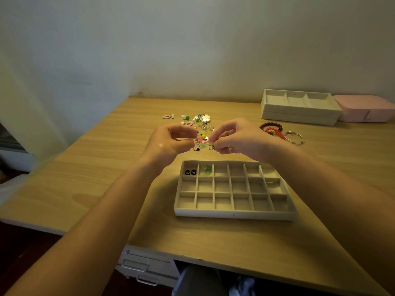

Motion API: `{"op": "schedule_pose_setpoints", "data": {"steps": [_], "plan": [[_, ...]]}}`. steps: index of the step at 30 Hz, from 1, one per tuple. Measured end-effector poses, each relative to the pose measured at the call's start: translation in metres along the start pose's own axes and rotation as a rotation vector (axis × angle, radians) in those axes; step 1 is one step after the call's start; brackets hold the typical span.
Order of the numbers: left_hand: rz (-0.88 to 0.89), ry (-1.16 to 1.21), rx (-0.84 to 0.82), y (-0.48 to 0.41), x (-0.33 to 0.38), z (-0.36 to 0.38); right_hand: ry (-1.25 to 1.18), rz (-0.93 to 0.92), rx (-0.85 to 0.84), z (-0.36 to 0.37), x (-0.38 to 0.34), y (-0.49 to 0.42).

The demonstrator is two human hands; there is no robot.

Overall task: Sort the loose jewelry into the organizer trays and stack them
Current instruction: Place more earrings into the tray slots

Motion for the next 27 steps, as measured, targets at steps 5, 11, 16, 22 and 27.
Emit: {"op": "schedule_pose_setpoints", "data": {"steps": [5,11,16,22,27], "plan": [[-0.023,0.042,0.070,-0.003,0.000,-0.003,0.135,0.018,-0.064,0.004,0.003,0.001],[-0.117,0.185,0.080,-0.004,-0.001,-0.003,0.251,0.019,-0.076,0.008,0.007,0.004],[-0.136,0.219,0.083,-0.006,0.000,-0.002,0.265,0.009,-0.055,0.011,0.012,0.000],[-0.100,0.038,0.059,-0.010,0.000,-0.002,0.343,-0.017,-0.040,0.015,0.012,-0.001],[-0.110,0.000,0.051,-0.010,-0.003,-0.005,0.327,-0.046,0.002,0.018,0.014,0.000]]}}
Point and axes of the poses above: each hand's wrist, its own y-axis away from the middle knuckle, its own z-axis out of the palm, x = y × z, the point moved 2 cm from there along -y, towards the middle knuckle, and after that the axes turned 4 degrees about -x, right-handed, at the moved point
